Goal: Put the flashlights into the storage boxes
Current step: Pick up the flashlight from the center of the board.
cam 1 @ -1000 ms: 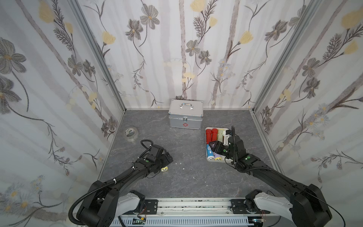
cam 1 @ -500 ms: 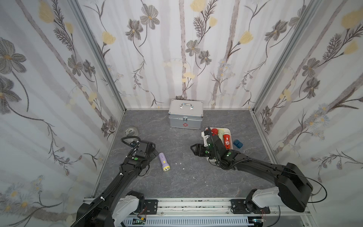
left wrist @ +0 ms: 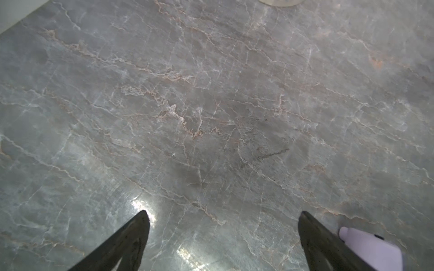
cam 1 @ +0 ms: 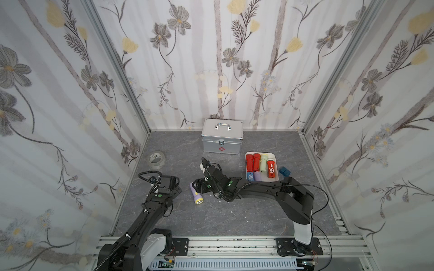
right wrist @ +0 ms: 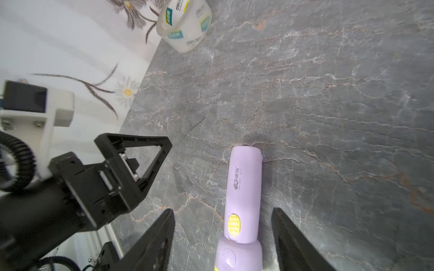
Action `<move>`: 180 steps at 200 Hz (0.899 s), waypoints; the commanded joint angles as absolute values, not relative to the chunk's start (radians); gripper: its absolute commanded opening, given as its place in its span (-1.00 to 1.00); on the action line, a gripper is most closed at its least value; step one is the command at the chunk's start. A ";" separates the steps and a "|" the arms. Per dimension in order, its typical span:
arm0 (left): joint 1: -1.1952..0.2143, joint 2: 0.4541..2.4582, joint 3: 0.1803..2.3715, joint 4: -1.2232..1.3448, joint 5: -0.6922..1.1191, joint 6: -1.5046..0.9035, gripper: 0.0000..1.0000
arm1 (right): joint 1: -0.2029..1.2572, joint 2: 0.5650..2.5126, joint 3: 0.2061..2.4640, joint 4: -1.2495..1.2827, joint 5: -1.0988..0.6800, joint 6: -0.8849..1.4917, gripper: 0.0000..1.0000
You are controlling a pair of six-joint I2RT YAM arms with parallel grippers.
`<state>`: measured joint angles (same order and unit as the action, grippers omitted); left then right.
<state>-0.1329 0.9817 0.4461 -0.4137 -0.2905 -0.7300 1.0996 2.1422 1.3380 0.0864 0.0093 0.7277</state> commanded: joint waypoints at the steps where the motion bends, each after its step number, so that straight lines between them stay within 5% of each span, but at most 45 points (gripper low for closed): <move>1: -0.131 0.973 0.439 -0.375 -0.278 -0.704 1.00 | 1.111 2.192 1.397 0.031 0.034 0.693 0.33; 120: -0.130 0.914 0.420 -0.373 -0.278 -0.706 1.00 | 1.159 2.426 1.664 -0.259 0.217 0.673 0.14; 180: -0.130 0.883 0.413 -0.386 -0.292 -0.710 1.00 | 1.157 2.402 1.653 -0.382 0.293 0.717 -0.27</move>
<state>-0.1318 0.8940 0.4149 -0.3870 -0.2687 -0.7071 1.1622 2.4378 1.6875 -0.2897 0.2291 0.6872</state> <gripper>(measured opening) 0.997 0.418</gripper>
